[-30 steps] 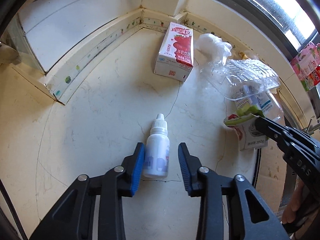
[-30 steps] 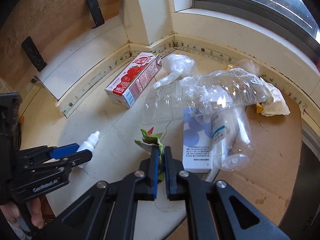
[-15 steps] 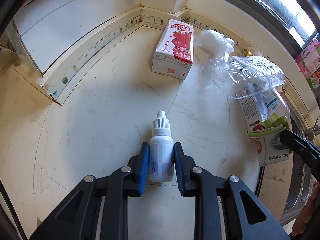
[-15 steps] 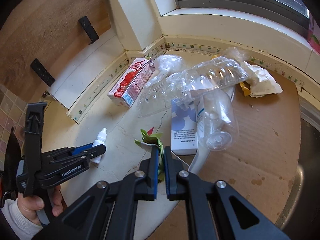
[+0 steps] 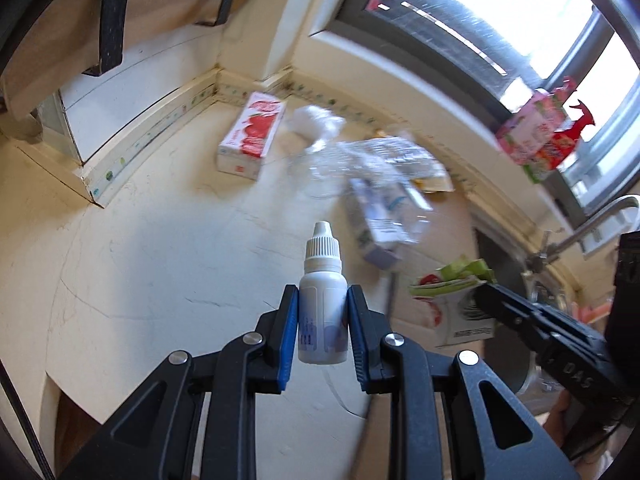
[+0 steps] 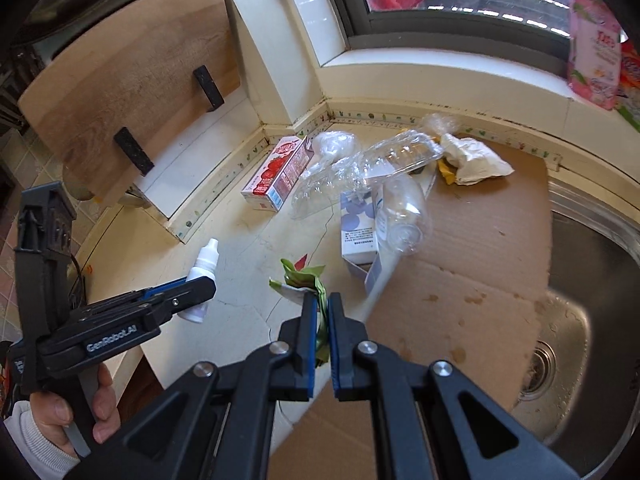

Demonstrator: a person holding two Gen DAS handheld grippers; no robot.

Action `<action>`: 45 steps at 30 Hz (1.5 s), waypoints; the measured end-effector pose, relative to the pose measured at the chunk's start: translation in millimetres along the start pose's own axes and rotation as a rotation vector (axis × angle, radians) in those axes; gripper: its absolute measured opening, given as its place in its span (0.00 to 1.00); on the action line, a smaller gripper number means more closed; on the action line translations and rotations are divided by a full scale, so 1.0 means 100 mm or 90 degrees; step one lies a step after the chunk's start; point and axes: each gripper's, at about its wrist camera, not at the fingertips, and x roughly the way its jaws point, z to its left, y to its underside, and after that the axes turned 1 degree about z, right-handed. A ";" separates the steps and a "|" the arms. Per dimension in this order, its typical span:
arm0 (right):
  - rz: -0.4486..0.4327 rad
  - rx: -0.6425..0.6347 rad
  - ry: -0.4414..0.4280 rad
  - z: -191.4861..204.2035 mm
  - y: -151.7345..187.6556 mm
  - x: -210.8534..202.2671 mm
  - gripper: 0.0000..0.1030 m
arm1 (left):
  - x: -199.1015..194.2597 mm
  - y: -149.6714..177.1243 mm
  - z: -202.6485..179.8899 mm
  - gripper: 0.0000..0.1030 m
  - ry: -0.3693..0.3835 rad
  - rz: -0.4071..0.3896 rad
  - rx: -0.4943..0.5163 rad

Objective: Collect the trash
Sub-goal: 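Carry the dropper bottle and green packet down over the floor bin with both tools, then open the left tool and right tool to drop bottle and packet into the bin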

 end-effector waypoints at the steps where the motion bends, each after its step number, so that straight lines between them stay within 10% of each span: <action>1: -0.007 0.004 0.001 0.02 0.05 -0.10 0.05 | -0.11 0.06 -0.05 0.21 0.020 -0.006 0.000; 11: -0.060 0.018 0.026 0.47 0.77 -1.10 0.05 | -1.02 0.82 -0.25 0.21 0.136 -0.006 0.027; 21: -0.013 0.010 0.005 1.11 1.75 -1.30 0.05 | -1.56 1.87 0.17 0.21 0.137 0.027 0.038; 32: 0.132 0.020 -0.024 1.42 2.76 -0.30 0.05 | -1.19 2.88 1.14 0.21 0.035 0.107 -0.009; 45: 0.234 0.045 -0.002 1.19 3.62 1.69 0.05 | 0.51 3.71 2.48 0.21 -0.074 0.192 -0.103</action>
